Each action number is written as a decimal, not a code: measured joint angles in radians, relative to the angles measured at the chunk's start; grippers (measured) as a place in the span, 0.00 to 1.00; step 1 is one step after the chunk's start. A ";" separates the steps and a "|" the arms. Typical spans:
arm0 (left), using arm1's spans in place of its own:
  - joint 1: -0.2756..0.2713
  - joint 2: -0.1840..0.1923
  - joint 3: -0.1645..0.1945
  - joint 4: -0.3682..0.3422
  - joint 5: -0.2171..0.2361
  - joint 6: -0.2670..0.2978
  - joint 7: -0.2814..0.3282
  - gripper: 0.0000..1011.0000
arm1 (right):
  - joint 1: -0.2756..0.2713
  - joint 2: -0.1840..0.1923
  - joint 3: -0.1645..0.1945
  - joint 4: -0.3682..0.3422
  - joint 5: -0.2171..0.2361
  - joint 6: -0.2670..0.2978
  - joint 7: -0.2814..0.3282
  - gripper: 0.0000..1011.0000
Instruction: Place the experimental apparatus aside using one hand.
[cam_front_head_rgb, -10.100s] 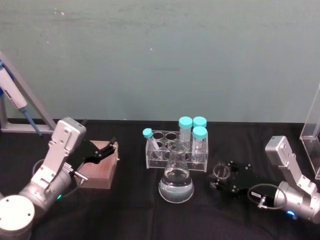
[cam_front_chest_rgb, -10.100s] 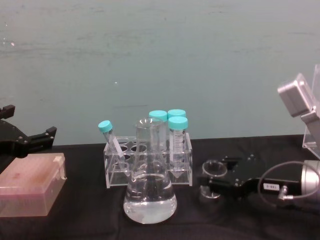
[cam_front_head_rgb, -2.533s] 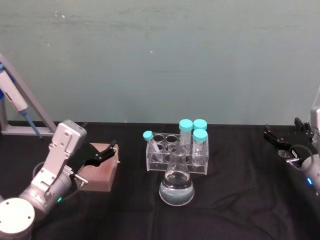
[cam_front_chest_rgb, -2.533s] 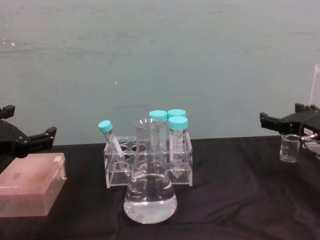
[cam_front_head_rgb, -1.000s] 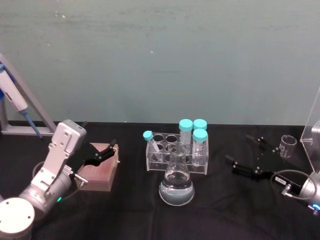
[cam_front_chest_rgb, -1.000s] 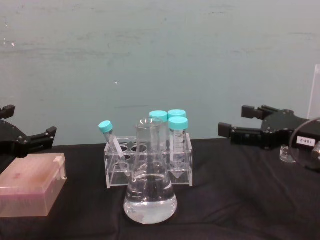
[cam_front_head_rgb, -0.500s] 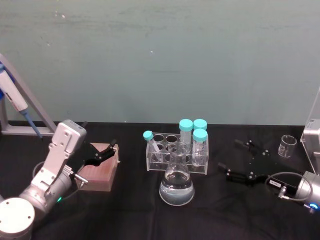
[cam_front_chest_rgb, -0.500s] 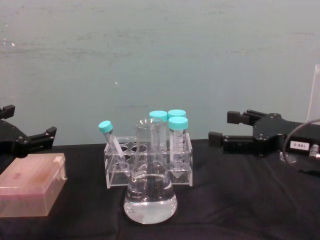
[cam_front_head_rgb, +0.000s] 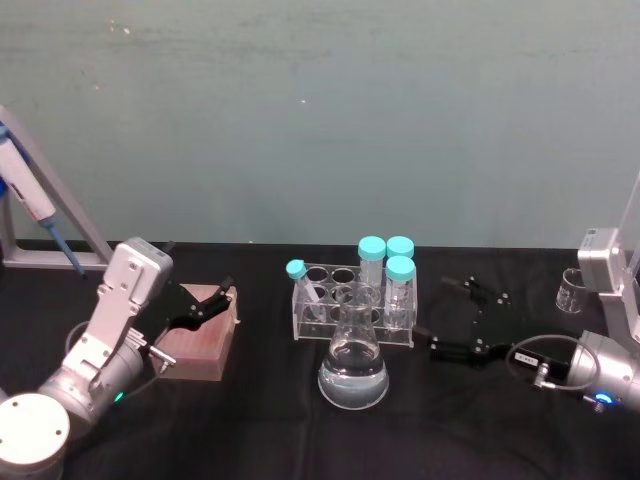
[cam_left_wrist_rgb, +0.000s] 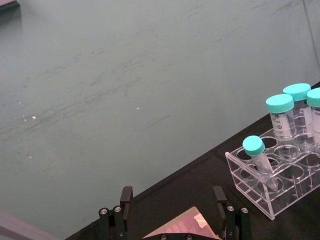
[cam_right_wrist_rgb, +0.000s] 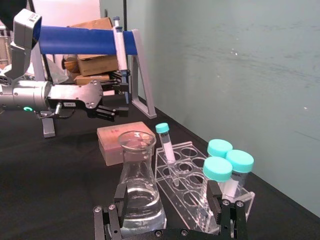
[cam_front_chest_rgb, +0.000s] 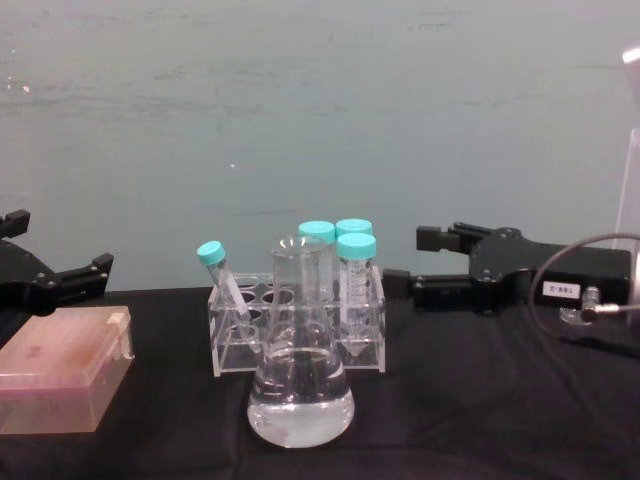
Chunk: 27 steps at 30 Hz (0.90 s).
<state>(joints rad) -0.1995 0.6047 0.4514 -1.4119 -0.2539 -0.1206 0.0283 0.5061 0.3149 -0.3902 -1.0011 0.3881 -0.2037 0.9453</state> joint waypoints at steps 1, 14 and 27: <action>0.000 0.000 0.000 0.000 0.000 0.000 0.000 0.99 | 0.004 -0.002 -0.003 0.004 0.001 -0.001 0.002 0.99; 0.000 0.000 0.000 0.000 0.000 0.000 0.000 0.99 | 0.047 -0.026 -0.049 0.053 0.024 -0.006 0.021 0.99; 0.000 0.000 0.000 0.000 0.000 0.000 0.000 0.99 | 0.083 -0.052 -0.094 0.095 0.041 -0.009 0.015 0.99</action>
<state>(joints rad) -0.1995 0.6047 0.4514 -1.4120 -0.2539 -0.1205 0.0283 0.5891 0.2624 -0.4842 -0.9058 0.4287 -0.2123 0.9606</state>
